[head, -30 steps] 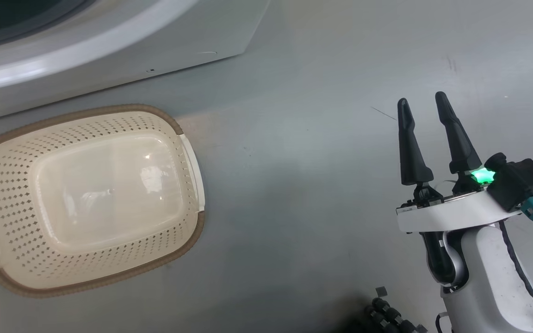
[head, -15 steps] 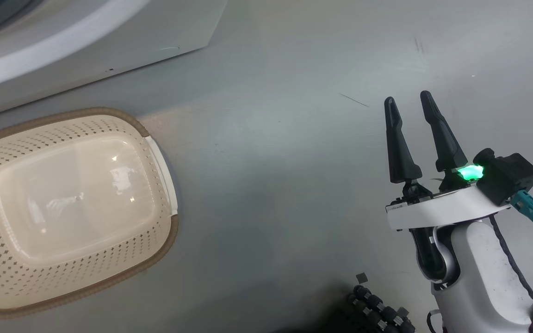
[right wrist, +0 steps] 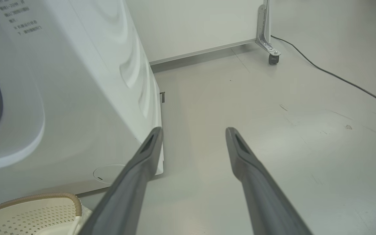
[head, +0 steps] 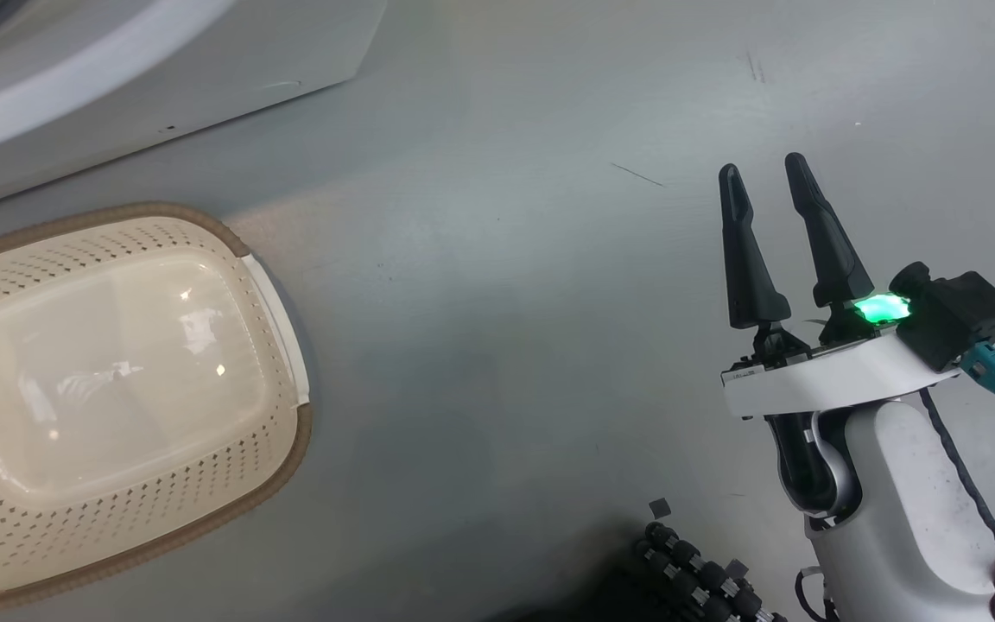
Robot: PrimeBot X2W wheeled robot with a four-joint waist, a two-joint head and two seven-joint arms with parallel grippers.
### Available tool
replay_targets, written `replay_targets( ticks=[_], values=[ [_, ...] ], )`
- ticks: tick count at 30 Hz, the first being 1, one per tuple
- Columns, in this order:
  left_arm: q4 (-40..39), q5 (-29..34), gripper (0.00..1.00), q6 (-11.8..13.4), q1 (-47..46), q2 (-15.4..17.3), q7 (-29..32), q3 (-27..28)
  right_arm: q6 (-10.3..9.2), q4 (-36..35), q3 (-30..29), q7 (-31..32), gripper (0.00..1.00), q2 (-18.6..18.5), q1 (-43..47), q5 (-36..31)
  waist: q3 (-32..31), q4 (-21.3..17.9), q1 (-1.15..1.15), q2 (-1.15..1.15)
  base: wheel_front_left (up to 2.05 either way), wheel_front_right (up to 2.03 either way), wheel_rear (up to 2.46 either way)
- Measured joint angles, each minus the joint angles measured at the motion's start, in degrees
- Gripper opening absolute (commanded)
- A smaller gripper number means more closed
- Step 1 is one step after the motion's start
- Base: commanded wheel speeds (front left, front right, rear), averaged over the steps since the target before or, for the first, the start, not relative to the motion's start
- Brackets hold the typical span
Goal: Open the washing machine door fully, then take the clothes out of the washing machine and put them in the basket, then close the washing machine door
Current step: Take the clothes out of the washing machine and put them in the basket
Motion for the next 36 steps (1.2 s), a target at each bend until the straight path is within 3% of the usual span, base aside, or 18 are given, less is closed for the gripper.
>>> replay_targets(
  ticks=[1,2,3,4,17,23,36],
  values=[
    [0.36,0.14,0.46,0.09,-0.21,0.03,0.12,-0.01,0.0,0.02,-0.01,0.0,1.0,0.0,0.0,0.18,0.04,-0.01,0.0,0.0,0.0,0.0,0.0],
    [0.63,0.14,0.33,0.09,-0.3,0.03,0.63,-0.02,0.0,0.03,-0.03,0.0,1.0,0.0,-0.01,0.3,0.07,0.0,0.0,0.0,0.0,0.0,0.0],
    [0.8,0.14,0.12,0.1,-0.34,0.02,0.77,-0.07,0.0,0.05,-0.05,0.0,1.0,0.0,-0.01,0.31,0.11,0.01,0.0,0.0,0.0,0.0,0.0],
    [1.09,0.14,0.0,0.23,-0.41,0.02,1.1,-0.16,0.0,0.08,-0.09,0.0,1.0,0.0,-0.04,0.31,0.14,0.02,0.0,0.0,0.0,0.0,0.0],
    [1.69,0.03,0.0,0.42,-1.55,-0.98,0.54,-0.21,0.0,0.44,-1.22,0.0,1.0,0.0,-1.19,0.24,0.27,1.03,0.0,0.0,0.0,0.0,0.0],
    [1.77,-1.04,0.0,-1.37,-1.55,-3.05,-2.16,0.01,0.0,0.7,-2.38,0.0,1.0,0.0,-1.21,-0.73,-0.24,2.2,-0.01,0.0,0.0,0.0,0.0],
    [0.19,-2.45,0.0,-5.78,1.38,-4.22,-8.99,-0.71,0.03,1.02,-3.69,-0.01,1.0,-0.01,-1.19,-2.92,-2.51,4.79,-0.01,0.0,0.0,0.0,0.0]
  ],
)
